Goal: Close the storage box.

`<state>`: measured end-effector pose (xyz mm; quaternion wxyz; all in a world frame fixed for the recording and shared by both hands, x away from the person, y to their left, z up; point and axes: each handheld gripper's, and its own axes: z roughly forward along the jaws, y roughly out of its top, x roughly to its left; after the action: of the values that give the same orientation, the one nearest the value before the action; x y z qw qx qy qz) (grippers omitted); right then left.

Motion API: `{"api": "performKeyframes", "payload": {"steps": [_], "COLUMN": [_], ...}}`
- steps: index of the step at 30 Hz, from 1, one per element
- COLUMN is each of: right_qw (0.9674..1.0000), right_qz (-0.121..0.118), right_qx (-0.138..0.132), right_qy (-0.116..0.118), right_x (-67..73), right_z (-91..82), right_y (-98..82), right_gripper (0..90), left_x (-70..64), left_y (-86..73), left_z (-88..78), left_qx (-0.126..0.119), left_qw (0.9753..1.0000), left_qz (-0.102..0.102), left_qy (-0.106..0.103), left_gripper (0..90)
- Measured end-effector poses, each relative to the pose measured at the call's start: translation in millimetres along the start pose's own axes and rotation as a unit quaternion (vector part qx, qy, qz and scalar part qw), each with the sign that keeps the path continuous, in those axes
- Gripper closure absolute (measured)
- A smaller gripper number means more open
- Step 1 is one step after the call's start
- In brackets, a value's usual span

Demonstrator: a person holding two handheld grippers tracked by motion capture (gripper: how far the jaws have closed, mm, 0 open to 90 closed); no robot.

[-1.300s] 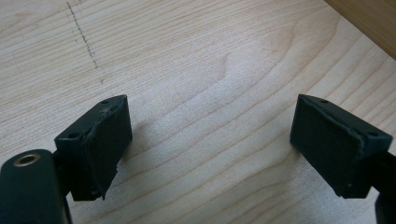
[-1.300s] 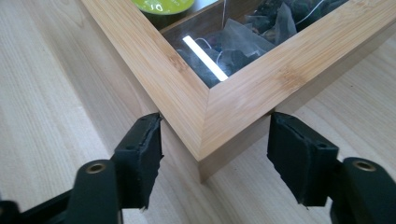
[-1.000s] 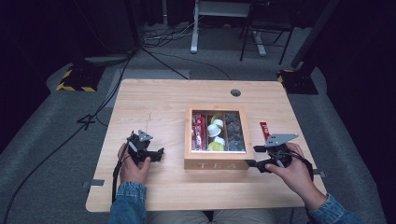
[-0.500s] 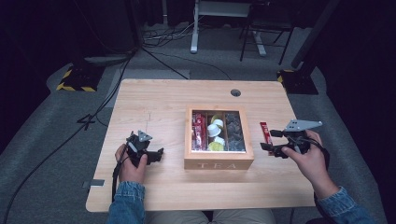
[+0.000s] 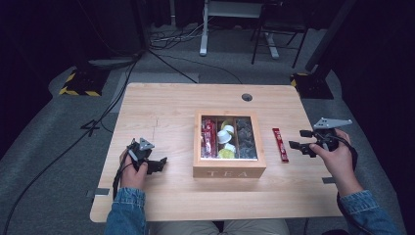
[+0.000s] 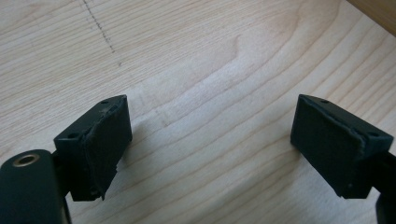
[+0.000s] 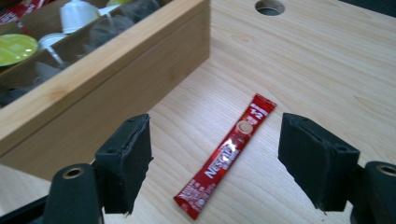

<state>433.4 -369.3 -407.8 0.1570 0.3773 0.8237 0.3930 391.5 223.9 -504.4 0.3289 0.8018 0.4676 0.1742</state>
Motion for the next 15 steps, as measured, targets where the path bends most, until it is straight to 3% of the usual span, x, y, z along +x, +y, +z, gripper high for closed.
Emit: {"api": "performKeyframes", "payload": {"steps": [3,7,10,15], "right_qw": [0.9998,0.9997,0.9998,0.9995], "right_qz": [0.011,0.012,0.01,0.024], "right_qx": [-0.012,-0.023,0.01,0.021], "right_qy": [0.008,-0.001,0.01,0.001], "right_x": [-12.3,-23.2,-31.0,-40.1], "right_z": [2.6,9.9,18.1,26.0], "right_y": [-11.6,-28.5,-34.6,-48.4], "right_gripper": [26.2,26.3,26.2,26.2], "left_x": [1.8,2.9,3.4,4.1], "left_y": [-1.0,-2.3,-3.3,-3.3], "left_z": [-1.1,-2.9,-3.2,-3.3], "left_qx": [0.001,0.003,-0.001,0.001], "left_qw": [1.0,1.0,1.0,1.0], "left_qz": [0.002,0.001,-0.001,0.0], "left_qy": [-0.001,0.0,0.0,0.0], "left_gripper": [12.9,12.9,12.9,12.7]}}
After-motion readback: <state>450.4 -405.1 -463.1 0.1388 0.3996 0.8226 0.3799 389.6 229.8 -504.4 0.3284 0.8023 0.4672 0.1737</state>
